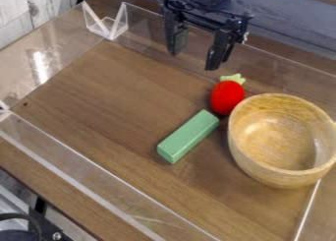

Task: Move the red object to the left side of the table

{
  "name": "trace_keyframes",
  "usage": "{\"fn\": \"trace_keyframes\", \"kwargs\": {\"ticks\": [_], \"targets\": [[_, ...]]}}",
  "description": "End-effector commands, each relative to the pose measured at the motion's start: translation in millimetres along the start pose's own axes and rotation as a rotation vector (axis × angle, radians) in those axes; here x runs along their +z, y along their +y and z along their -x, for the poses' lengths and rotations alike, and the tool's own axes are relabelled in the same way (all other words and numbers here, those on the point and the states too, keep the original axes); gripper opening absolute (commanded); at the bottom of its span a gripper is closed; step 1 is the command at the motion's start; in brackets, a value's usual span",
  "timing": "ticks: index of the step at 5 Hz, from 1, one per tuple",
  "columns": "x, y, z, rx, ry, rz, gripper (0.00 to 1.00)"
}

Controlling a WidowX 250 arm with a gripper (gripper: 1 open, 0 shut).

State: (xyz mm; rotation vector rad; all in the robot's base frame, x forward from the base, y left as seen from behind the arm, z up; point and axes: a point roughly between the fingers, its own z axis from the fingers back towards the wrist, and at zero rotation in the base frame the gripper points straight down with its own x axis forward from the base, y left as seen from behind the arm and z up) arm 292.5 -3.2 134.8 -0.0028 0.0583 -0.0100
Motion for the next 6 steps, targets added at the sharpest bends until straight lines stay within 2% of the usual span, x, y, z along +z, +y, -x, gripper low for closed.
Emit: {"fn": "trace_keyframes", "kwargs": {"ticks": [1, 2, 3, 4, 5, 6], "targets": [[-21.6, 1.8, -4.6, -0.07, 0.002, 0.004, 1.0], [-44.0, -10.7, -11.7, -0.127, 0.001, 0.005, 1.0], [-63.6, -27.2, -28.3, -0.129, -0.008, 0.002, 1.0], [-75.0, -42.1, -47.9, -0.135, -0.026, -0.007, 1.0], [-65.4, -56.4, -54.3, -0.16, -0.059, -0.019, 1.0], [-54.1, -73.1, -54.2, -0.182, -0.078, -0.025, 1.0]]}}
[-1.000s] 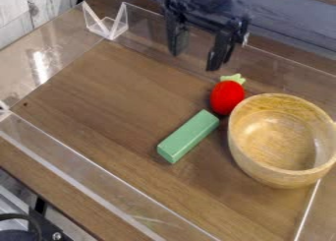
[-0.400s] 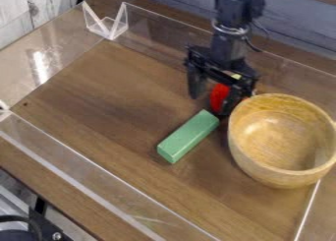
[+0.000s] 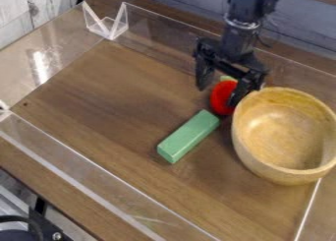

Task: Move the red object to the left side of the table

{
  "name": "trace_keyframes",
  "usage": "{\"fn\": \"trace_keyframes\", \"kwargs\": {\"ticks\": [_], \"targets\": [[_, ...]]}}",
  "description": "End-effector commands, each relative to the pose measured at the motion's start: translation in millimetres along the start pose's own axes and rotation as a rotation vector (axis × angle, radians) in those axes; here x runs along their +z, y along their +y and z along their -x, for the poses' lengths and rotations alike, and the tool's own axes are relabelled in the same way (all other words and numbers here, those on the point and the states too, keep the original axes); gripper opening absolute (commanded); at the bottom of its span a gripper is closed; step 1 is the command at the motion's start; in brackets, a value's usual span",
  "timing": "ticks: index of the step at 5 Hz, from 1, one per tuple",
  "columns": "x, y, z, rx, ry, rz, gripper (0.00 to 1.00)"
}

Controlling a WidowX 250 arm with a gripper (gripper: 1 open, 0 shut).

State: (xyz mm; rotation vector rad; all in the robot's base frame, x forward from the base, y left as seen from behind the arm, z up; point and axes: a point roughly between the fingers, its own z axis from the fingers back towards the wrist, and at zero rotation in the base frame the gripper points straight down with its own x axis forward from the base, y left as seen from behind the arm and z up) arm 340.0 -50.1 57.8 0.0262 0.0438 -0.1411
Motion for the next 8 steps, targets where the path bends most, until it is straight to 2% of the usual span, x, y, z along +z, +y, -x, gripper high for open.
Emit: {"fn": "trace_keyframes", "kwargs": {"ticks": [1, 3, 4, 5, 7, 8], "targets": [[29.4, -38.6, -5.9, 0.001, -0.07, 0.006, 1.0], [36.3, -56.9, -10.4, 0.116, -0.08, 0.032, 1.0], [30.5, -53.1, -14.0, 0.145, -0.071, 0.029, 1.0], [23.3, -50.6, -10.8, 0.165, -0.059, 0.024, 1.0], [-4.6, -53.1, -11.1, 0.022, -0.045, 0.005, 1.0], [0.7, -46.3, -5.4, 0.016, -0.04, -0.001, 1.0]]}}
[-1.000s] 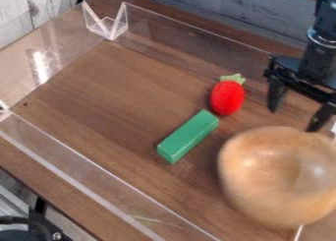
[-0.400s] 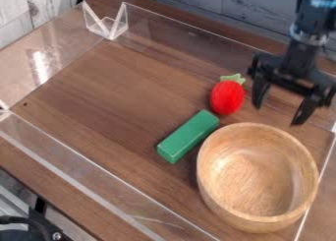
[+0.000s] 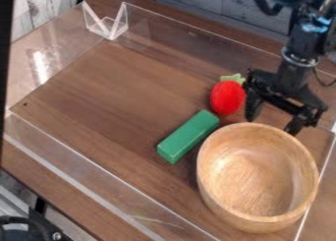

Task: Move the red object to the left side of the table

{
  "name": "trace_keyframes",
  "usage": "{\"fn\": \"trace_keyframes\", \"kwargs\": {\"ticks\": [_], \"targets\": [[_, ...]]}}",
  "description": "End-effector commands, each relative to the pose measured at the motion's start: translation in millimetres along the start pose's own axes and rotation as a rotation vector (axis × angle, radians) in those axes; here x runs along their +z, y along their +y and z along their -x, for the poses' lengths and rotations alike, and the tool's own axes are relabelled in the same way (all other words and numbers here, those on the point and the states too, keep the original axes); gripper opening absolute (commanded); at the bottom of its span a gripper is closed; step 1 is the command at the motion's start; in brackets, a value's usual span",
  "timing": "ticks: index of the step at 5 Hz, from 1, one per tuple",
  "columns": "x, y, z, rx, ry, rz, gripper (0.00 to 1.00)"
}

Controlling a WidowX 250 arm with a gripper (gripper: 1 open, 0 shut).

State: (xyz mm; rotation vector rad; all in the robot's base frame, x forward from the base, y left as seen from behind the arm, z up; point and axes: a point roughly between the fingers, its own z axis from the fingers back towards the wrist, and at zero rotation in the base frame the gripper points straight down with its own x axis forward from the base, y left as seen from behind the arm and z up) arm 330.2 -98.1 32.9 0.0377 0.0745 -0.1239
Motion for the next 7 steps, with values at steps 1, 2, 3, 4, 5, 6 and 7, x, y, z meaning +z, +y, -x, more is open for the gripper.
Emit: {"fn": "trace_keyframes", "kwargs": {"ticks": [1, 2, 3, 4, 5, 6, 7], "targets": [[30.3, 8.4, -1.9, -0.003, -0.064, 0.002, 1.0], [19.5, 5.6, -4.8, -0.046, -0.06, -0.004, 1.0], [9.1, 2.7, -7.6, -0.088, -0.056, -0.01, 0.0], [13.4, 4.5, -11.2, -0.045, -0.05, -0.013, 0.0], [29.9, 6.8, -12.1, -0.003, -0.043, -0.031, 0.0], [44.6, -3.6, -9.2, 0.036, -0.049, -0.047, 0.0], [39.3, 3.8, -9.1, 0.036, -0.045, -0.019, 1.0]]}}
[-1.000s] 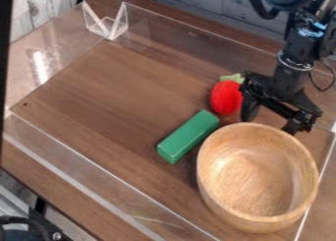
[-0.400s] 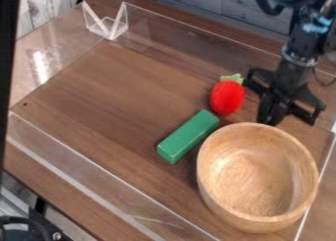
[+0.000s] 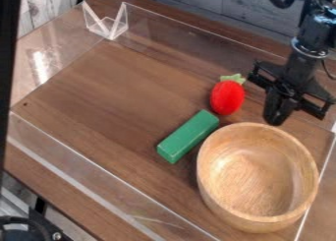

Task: Move the red object to the left side of the table

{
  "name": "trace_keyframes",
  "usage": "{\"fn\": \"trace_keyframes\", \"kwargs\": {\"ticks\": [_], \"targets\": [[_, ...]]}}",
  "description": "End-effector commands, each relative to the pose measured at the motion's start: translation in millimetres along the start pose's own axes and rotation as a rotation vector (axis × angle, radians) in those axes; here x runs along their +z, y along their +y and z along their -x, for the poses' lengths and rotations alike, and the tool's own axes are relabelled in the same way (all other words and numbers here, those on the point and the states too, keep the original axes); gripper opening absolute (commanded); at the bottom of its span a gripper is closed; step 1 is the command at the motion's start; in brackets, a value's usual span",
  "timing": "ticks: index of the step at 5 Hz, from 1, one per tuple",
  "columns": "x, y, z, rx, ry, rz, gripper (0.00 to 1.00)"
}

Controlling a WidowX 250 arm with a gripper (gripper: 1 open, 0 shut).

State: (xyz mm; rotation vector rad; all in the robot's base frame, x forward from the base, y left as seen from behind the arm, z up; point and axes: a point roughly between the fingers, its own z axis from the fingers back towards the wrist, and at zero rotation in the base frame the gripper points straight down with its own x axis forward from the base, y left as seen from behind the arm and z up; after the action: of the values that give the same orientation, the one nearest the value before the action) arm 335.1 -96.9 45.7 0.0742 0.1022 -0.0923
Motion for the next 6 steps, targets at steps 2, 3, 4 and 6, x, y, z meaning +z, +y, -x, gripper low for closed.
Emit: {"fn": "trace_keyframes", "kwargs": {"ticks": [2, 3, 4, 6], "targets": [[4.2, 34.8, 1.7, -0.061, -0.086, 0.051, 1.0], [10.4, 61.0, 3.4, -0.089, -0.109, 0.072, 1.0], [12.3, 76.6, 2.3, -0.112, -0.125, 0.111, 1.0], [2.7, 75.3, 11.2, -0.076, -0.135, 0.126, 0.0]]}}
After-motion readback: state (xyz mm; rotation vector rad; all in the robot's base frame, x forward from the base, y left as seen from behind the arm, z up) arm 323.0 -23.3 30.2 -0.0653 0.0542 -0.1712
